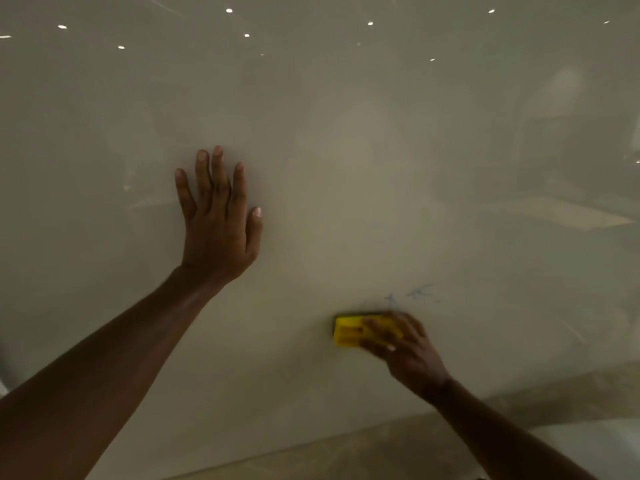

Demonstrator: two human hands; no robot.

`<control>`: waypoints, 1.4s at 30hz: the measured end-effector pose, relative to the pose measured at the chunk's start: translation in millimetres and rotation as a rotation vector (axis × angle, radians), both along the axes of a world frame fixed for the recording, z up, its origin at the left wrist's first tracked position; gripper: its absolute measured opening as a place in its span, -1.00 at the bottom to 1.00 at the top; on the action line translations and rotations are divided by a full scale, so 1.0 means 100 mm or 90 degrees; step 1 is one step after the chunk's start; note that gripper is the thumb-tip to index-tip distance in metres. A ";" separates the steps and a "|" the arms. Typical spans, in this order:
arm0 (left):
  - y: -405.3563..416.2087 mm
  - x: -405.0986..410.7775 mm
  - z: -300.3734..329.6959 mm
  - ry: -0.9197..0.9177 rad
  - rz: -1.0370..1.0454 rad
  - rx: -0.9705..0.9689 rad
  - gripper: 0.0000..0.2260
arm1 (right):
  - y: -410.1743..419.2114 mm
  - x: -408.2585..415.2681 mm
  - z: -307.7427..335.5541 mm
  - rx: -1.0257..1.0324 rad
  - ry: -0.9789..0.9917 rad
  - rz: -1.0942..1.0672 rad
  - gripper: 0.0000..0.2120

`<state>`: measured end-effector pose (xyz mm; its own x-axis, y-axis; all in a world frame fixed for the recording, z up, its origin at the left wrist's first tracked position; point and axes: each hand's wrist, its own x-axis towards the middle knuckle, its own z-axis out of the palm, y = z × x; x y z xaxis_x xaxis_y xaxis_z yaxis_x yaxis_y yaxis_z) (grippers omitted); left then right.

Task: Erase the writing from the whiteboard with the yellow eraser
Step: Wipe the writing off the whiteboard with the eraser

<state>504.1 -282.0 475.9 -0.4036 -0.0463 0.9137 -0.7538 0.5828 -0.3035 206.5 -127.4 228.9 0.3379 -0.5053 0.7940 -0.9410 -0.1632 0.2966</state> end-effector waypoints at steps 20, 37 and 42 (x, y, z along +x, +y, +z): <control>0.17 -0.66 0.10 0.008 0.038 -0.026 -0.45 | 0.18 -0.31 -0.41 0.035 -0.165 -0.048 -0.25; 0.07 -0.39 0.56 0.063 0.106 -0.042 -0.47 | -0.32 0.52 0.90 -0.047 -0.057 0.090 -0.47; 0.03 -0.20 0.65 0.060 0.115 -0.048 -0.47 | -0.28 0.36 0.70 0.033 0.189 0.102 -0.59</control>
